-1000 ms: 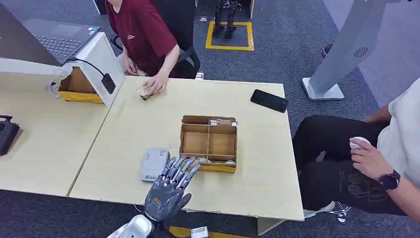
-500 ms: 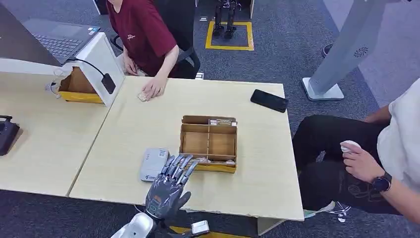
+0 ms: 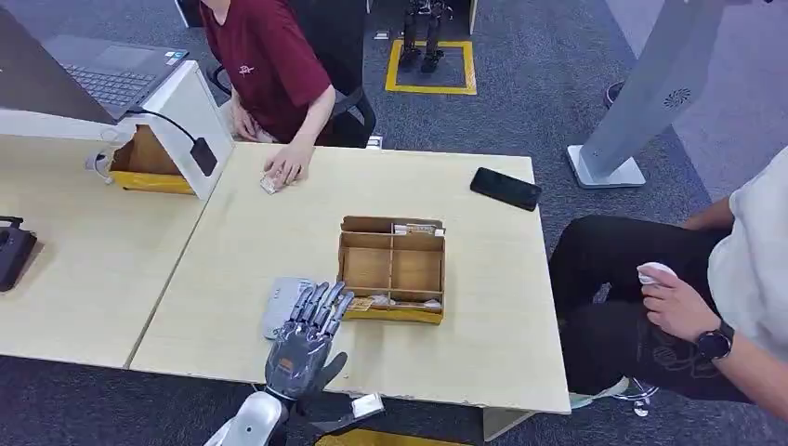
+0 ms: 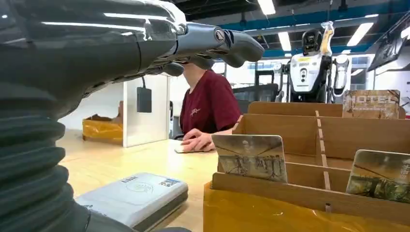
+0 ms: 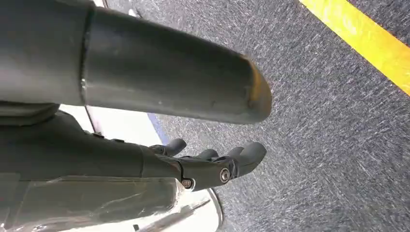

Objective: Pass the card to the sensor for recognition and then transmit it.

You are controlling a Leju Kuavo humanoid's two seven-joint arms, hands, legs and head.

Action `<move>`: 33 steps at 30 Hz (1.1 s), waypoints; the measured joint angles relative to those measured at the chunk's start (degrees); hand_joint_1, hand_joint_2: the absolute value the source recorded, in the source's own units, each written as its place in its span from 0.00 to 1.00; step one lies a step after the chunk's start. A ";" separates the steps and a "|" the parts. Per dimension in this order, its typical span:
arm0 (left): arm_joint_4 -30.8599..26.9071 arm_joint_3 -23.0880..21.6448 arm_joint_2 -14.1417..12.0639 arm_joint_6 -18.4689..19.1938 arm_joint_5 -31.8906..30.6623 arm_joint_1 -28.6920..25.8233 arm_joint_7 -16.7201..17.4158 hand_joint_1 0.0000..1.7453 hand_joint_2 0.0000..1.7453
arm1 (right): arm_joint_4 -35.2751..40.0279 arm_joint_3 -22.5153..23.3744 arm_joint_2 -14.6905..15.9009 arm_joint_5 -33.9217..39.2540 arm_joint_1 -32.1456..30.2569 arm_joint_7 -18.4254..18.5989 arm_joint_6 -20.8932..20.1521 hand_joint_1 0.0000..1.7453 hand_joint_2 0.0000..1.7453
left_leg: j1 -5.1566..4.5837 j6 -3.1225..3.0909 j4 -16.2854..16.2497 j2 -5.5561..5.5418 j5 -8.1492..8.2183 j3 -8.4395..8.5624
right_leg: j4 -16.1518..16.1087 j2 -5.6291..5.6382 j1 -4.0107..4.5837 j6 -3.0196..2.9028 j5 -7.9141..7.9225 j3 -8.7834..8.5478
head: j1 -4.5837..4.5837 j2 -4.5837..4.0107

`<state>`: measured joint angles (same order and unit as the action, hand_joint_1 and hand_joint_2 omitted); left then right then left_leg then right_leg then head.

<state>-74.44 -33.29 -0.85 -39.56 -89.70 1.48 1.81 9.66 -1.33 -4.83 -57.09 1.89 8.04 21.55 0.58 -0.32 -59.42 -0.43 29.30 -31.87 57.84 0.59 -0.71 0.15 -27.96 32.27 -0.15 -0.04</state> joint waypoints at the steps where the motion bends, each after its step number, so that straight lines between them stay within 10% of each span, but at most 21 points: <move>1: 0.09 0.09 0.04 0.00 -0.07 0.00 -0.20 0.00 1.00 | 0.00 0.00 0.00 -0.04 0.01 0.00 0.00 0.00 0.00 | 0.00 0.00 0.00 0.00 0.00 0.00 | 0.00 0.00 0.00 0.00 0.00 0.00 | 0.00 0.00; 16: -0.22 5.60 3.69 -0.02 0.85 -0.15 -6.51 0.00 1.00 | 0.00 0.42 0.00 -1.20 0.00 -0.13 -0.15 0.00 0.00 | 0.00 0.00 0.00 0.00 0.00 0.00 | 0.00 -0.01 0.00 0.00 0.00 0.00 | 0.00 0.00; 25: 3.30 -7.66 -3.48 -0.02 -0.15 9.69 21.58 0.00 1.00 | 0.02 0.46 0.00 -3.30 0.11 -0.57 -0.63 0.00 0.00 | 0.02 0.10 0.00 -0.09 -0.12 0.00 | 0.03 -0.07 0.01 -0.03 0.04 -0.01 | -0.02 0.00; 33: 6.45 -17.90 -6.73 -0.04 -0.20 12.69 23.15 0.00 1.00 | 0.07 0.57 0.00 -3.80 0.24 -0.68 -0.70 0.00 0.00 | 0.00 0.08 -0.01 -0.01 -0.09 -0.03 | 0.01 0.04 0.00 -0.01 0.04 0.03 | 0.00 0.00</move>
<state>-68.00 -51.19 -7.59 -39.60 -89.90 14.17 24.96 9.73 -0.76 -4.83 -60.89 2.13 7.37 20.85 0.58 -0.24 -59.43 -0.45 29.20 -31.90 57.85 0.63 -0.72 0.13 -27.93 32.30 -0.15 -0.04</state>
